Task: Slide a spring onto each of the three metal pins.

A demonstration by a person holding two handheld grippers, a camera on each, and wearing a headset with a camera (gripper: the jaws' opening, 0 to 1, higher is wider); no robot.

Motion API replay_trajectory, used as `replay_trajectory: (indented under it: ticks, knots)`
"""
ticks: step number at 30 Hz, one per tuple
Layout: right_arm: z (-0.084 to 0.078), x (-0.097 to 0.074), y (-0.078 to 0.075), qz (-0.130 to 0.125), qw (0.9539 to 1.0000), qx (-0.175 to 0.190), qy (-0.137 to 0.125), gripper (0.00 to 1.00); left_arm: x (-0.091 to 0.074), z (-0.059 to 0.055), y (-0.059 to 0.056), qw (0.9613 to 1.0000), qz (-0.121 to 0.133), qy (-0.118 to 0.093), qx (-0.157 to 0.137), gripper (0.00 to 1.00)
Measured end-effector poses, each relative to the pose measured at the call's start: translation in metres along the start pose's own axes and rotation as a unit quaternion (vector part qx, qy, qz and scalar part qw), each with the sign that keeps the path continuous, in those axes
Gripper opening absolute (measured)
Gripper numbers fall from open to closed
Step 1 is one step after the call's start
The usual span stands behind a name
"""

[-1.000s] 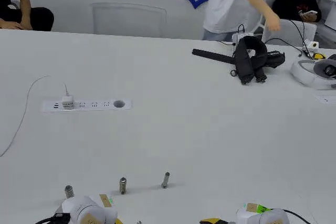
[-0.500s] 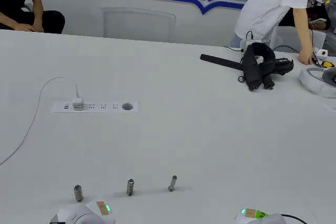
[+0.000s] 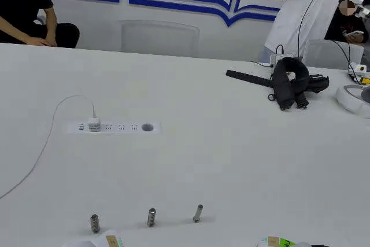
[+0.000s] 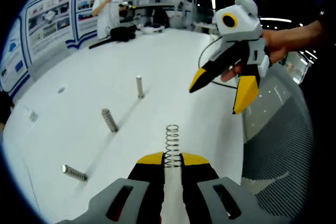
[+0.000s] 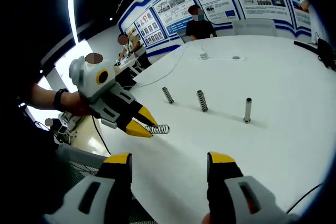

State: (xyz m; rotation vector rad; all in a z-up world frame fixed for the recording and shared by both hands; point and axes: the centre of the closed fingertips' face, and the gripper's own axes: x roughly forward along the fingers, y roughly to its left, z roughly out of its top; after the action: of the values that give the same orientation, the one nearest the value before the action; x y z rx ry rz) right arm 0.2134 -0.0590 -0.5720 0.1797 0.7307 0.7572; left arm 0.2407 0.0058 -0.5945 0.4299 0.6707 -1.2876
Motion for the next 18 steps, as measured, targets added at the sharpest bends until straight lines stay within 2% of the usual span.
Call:
replay_trajectory:
  ticks: [7, 13, 18]
  knots:
    - [0.013, 0.013, 0.012, 0.026, 0.9996, -0.004, -0.009, 0.51, -0.009, 0.01, -0.005, 0.9998, -0.006, -0.009, 0.017, 0.11]
    - [0.023, 0.024, 0.021, 0.055, 0.9984, 0.007, -0.015, 0.41, -0.012, 0.019, -0.018, 0.9991, -0.016, -0.017, 0.035, 0.11]
    - [0.021, 0.028, 0.026, 0.07, 0.9976, -0.001, -0.003, 0.39, -0.012, 0.025, -0.026, 0.9981, -0.026, -0.021, 0.052, 0.11]
